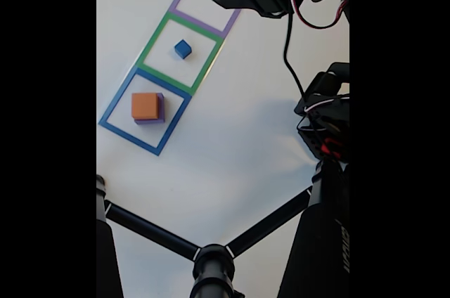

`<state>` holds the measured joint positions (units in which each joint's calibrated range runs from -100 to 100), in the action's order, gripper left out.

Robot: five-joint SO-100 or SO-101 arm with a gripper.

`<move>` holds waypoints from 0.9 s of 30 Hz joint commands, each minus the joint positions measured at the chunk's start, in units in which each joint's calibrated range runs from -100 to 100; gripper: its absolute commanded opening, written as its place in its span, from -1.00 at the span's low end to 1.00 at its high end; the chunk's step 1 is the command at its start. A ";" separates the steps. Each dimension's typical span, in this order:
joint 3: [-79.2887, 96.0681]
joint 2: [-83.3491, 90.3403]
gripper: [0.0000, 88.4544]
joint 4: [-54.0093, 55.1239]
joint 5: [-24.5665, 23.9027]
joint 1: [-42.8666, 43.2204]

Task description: Tower of hanoi

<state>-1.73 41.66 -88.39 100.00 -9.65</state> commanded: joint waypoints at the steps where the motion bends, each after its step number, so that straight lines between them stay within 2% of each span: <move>1: -4.09 2.30 -0.87 -0.52 0.00 5.63; 13: -7.09 3.84 -0.89 -3.35 0.00 19.82; 27: -3.36 3.84 -0.89 -3.03 0.00 31.71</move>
<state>-6.60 44.36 -91.78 100.00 19.84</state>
